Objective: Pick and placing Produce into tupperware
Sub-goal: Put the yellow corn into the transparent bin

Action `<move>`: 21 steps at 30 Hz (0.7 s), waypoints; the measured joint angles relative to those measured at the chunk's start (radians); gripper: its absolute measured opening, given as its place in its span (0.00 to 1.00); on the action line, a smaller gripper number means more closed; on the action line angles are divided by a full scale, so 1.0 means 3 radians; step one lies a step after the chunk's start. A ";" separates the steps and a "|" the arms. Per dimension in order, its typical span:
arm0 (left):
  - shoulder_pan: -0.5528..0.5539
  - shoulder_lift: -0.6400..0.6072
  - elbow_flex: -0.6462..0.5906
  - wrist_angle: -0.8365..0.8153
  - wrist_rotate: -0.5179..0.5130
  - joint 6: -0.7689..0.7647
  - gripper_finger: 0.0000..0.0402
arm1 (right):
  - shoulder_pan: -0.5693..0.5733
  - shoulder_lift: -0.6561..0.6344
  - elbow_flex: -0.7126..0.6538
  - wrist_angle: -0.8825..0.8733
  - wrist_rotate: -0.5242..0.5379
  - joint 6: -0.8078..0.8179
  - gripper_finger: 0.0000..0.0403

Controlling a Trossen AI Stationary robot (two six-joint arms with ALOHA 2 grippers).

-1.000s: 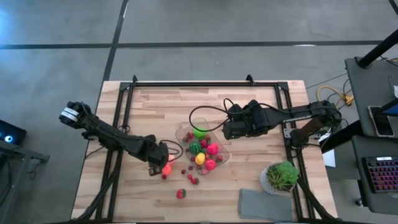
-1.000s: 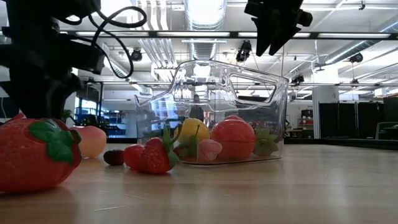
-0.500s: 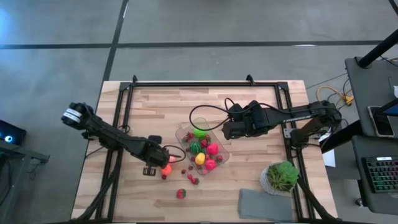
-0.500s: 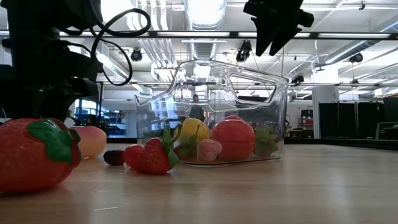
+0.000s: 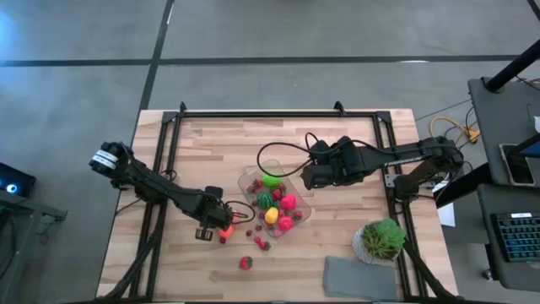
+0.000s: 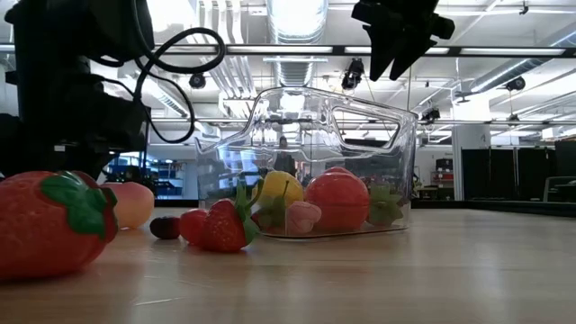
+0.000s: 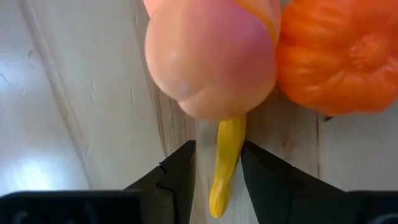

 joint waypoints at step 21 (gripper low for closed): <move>0.0000 0.0068 0.0006 0.0051 0.0182 -0.0031 0.01 | 0.0000 0.0000 0.0000 0.0000 0.0000 -0.0001 0.59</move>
